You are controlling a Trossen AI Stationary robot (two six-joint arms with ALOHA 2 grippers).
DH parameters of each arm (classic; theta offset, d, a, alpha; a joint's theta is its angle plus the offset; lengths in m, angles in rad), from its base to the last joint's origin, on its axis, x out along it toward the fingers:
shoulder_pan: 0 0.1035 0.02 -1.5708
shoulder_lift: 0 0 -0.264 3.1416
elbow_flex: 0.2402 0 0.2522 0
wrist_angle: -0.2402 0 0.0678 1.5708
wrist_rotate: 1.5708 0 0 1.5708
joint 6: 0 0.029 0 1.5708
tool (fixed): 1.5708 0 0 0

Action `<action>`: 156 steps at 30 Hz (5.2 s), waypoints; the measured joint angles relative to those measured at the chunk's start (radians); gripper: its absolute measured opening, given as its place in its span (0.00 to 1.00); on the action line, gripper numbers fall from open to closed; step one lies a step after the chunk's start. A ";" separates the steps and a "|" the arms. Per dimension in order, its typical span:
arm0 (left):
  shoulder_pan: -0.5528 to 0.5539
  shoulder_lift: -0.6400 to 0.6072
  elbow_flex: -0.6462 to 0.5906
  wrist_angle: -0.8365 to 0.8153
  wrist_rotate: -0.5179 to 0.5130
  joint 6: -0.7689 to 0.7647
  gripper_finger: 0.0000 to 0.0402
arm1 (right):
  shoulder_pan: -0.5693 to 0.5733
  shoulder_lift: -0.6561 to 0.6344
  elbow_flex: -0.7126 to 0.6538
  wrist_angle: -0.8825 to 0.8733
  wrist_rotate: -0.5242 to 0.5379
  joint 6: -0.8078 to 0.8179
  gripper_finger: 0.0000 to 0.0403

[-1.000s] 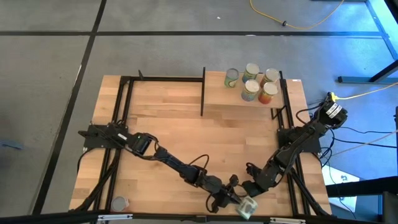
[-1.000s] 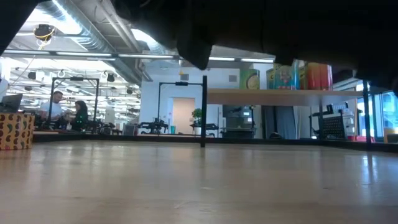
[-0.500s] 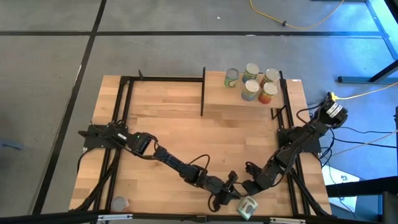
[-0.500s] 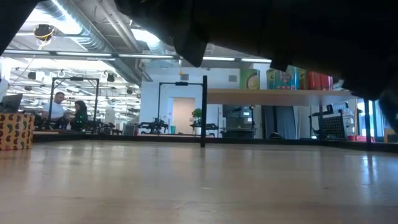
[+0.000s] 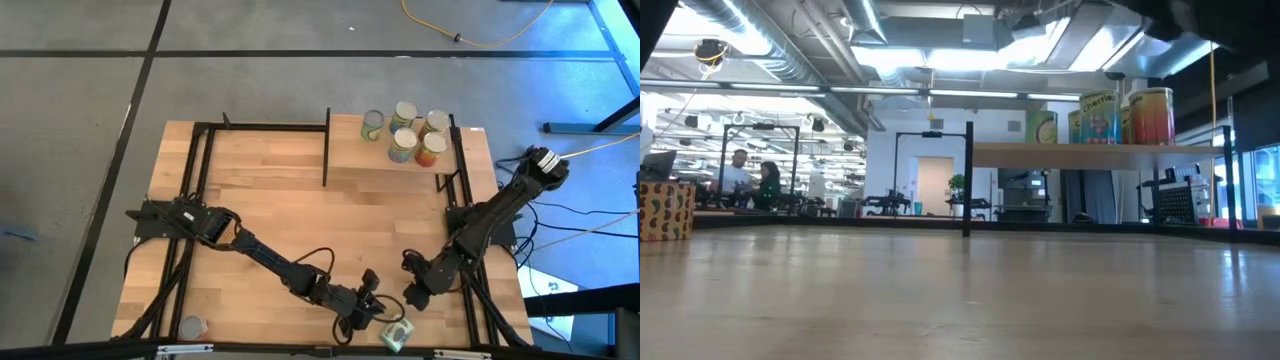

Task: Pick and place cans onto a shelf
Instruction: Put the white canned good on the shelf

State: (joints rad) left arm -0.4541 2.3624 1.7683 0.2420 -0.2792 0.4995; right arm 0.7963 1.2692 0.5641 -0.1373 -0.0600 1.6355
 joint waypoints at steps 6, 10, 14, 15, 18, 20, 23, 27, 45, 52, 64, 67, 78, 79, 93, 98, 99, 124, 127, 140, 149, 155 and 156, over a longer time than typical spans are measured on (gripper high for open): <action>0.003 -0.057 0.000 -0.110 -0.031 -0.046 0.11 | 0.034 -0.112 0.093 0.007 -0.001 -0.268 0.16; 0.003 -0.091 0.000 -0.144 -0.030 -0.021 0.11 | 0.115 -0.083 0.175 0.000 -0.005 -0.361 0.16; 0.002 -0.111 -0.001 -0.181 -0.049 -0.018 0.11 | 0.218 0.031 0.219 -0.005 0.027 -0.365 0.16; 0.001 -0.114 -0.001 -0.179 -0.048 -0.017 0.11 | 0.238 0.066 0.228 -0.003 0.038 -0.359 0.16; 0.000 -0.138 -0.001 -0.224 -0.051 -0.018 0.11 | 0.280 0.174 0.261 -0.001 0.072 -0.340 0.16; 0.000 -0.141 0.000 -0.239 -0.047 -0.018 0.11 | 0.287 0.242 0.293 0.012 0.084 -0.349 0.16; -0.003 -0.149 -0.001 -0.278 -0.044 -0.017 0.11 | 0.287 0.333 0.342 0.019 0.121 -0.387 0.16; -0.004 -0.177 0.002 -0.310 -0.047 -0.017 0.11 | 0.272 0.436 0.377 0.012 0.105 -0.398 0.16; -0.024 -0.206 0.000 -0.409 -0.037 -0.051 0.11 | 0.173 0.524 0.405 -0.025 0.278 -0.551 0.16; -0.038 -0.206 0.000 -0.468 -0.041 -0.110 0.11 | 0.121 0.524 0.405 -0.026 0.300 -0.641 0.16; -0.091 -0.206 0.000 -0.763 -0.042 -0.212 0.11 | 0.062 0.359 0.404 -0.122 0.251 -0.751 0.16; -0.122 -0.206 0.000 -0.812 -0.042 -0.276 0.11 | 0.049 0.306 0.404 -0.122 0.251 -0.755 0.16; -0.172 -0.205 -0.105 -0.832 -0.478 -0.564 0.11 | -0.067 0.261 0.404 -0.136 0.295 -0.825 0.16; -0.176 -0.205 -0.124 -0.829 -0.482 -0.601 0.11 | -0.093 0.261 0.404 -0.136 0.295 -0.833 0.16; -0.286 -0.219 -0.182 -0.839 -0.540 -0.881 0.11 | -0.378 0.267 0.404 -0.121 0.216 -1.016 0.16; -0.313 -0.263 -0.179 -0.858 -0.534 -1.124 0.11 | -0.424 0.319 0.404 -0.059 0.215 -1.028 0.16; -0.323 -0.265 -0.180 -0.857 -0.549 -1.179 0.11 | -0.431 0.329 0.404 -0.036 0.213 -1.045 0.16; -0.405 -0.265 -0.100 -1.124 -0.535 -1.487 0.10 | -0.523 0.434 0.404 0.232 -0.119 -1.173 0.16; -0.404 -0.265 -0.100 -1.200 -0.529 -1.488 0.10 | -0.523 0.434 0.404 0.232 -0.118 -1.167 0.16; -0.399 -0.265 -0.103 -1.166 -0.384 -1.510 0.10 | -0.523 0.433 0.404 0.232 -0.117 -1.143 0.16; -0.379 -0.265 -0.105 -1.165 -0.328 -1.562 0.09 | -0.523 0.433 0.404 0.233 -0.117 -1.141 0.16; -0.379 -0.265 -0.105 -1.159 -0.328 -1.511 0.05 | -0.523 0.433 0.404 0.233 -0.117 -1.139 0.16; -0.379 -0.265 -0.105 -1.159 -0.328 -1.520 0.05 | -0.523 0.433 0.404 0.233 -0.117 -1.139 0.16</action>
State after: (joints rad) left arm -0.8330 2.0975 1.6630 -0.9165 -0.6071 -1.0208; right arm 0.2737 1.7020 0.9680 0.0956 -0.1769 0.4961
